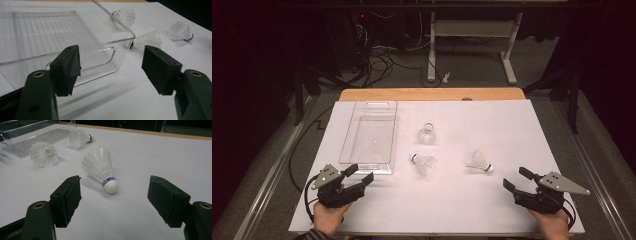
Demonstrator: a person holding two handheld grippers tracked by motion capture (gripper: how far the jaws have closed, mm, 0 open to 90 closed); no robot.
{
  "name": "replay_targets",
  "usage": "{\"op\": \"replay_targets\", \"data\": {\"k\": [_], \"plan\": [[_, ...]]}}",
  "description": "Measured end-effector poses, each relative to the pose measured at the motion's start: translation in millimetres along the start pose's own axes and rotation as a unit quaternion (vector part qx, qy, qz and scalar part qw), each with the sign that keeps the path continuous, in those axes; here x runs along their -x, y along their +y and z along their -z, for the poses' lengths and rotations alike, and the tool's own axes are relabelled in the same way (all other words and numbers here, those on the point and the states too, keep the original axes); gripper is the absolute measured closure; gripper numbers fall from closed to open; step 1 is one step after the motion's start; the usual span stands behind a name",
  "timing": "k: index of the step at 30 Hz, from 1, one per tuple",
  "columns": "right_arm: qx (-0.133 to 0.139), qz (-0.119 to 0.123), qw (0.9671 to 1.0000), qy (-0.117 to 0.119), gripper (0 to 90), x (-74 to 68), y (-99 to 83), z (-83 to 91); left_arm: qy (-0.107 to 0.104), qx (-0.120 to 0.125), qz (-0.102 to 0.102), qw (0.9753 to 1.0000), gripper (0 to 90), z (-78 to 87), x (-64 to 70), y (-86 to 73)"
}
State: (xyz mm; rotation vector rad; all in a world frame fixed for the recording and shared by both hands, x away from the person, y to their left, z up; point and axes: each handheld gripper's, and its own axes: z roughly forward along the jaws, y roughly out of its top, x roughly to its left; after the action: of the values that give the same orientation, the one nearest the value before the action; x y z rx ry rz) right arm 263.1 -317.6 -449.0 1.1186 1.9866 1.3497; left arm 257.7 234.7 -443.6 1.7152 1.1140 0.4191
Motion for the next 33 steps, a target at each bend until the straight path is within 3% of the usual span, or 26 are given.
{"op": "replay_targets", "data": {"k": [19,33], "plan": [[-0.021,-0.008,0.9997,0.002,26.7,0.9,-0.7,-3.1,-0.003,0.001,0.001,1.0,31.9,0.7,1.0,-0.2],[-0.025,-0.013,0.9996,-0.001,25.7,1.0,-1.2,-3.4,-0.014,-0.02,-0.011,0.9996,31.5,-1.7,7.1,3.8]]}}
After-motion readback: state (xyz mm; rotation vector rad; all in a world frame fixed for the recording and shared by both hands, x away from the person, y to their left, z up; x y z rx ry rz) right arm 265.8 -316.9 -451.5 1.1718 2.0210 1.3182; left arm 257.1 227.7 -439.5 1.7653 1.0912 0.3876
